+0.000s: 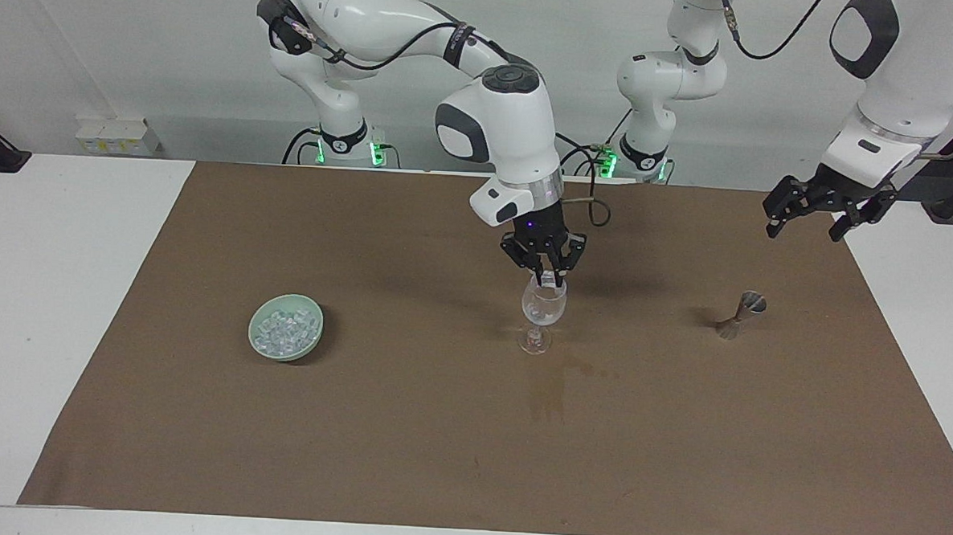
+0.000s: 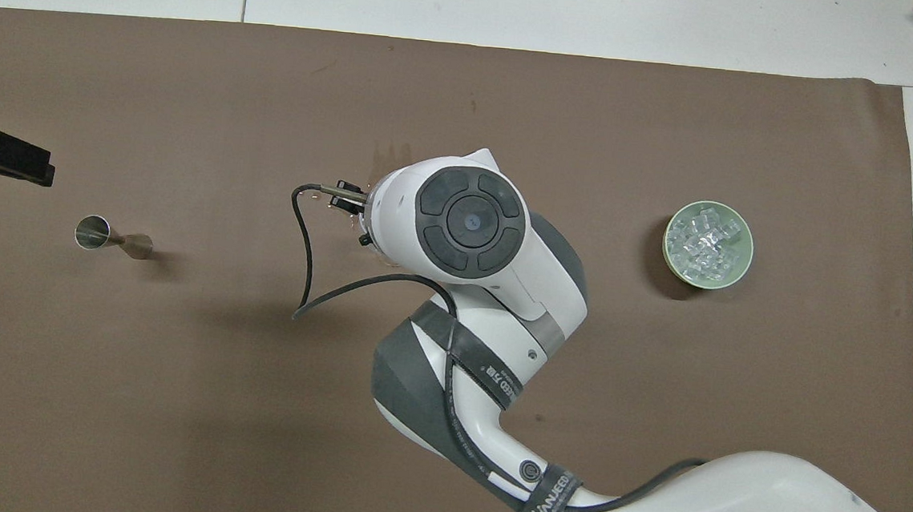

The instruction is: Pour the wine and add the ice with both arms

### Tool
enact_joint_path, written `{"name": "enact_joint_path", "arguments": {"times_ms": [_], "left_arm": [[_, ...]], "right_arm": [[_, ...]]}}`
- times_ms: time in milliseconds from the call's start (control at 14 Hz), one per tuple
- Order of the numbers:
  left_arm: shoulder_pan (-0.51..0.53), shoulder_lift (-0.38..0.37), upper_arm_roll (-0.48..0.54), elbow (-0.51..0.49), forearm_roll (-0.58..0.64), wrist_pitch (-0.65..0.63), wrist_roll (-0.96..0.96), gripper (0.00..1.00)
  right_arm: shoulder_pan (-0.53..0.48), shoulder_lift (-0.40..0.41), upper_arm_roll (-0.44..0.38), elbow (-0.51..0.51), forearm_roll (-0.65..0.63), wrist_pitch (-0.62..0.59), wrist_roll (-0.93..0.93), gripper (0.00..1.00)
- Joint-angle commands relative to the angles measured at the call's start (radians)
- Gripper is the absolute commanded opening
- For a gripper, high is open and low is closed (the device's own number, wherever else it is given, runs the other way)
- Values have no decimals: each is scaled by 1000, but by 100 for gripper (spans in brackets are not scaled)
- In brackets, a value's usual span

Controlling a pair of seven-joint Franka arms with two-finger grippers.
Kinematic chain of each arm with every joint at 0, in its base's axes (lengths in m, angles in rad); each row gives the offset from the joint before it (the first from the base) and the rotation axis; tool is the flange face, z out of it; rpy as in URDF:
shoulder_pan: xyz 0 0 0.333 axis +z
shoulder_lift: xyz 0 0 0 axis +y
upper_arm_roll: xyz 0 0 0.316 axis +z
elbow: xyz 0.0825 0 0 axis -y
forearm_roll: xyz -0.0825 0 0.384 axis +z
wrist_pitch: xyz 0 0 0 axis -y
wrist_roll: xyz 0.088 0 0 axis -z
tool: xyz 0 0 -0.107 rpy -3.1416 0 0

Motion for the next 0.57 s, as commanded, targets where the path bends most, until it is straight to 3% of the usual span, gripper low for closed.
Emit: {"name": "enact_joint_path", "arguments": {"times_ms": [0,71,499], "left_arm": [[5,12,-5,19,22,18,-11,100],[5,12,-5,19,22,18,-12,100],[6,12,-5,18,20,21,-12,100]], "right_arm": [[-4,24,18,18,-30,28,30,40],[-6,22,18,18,-30,30,30,44],[-4,24,18,18,-30,30,30,47]]}}
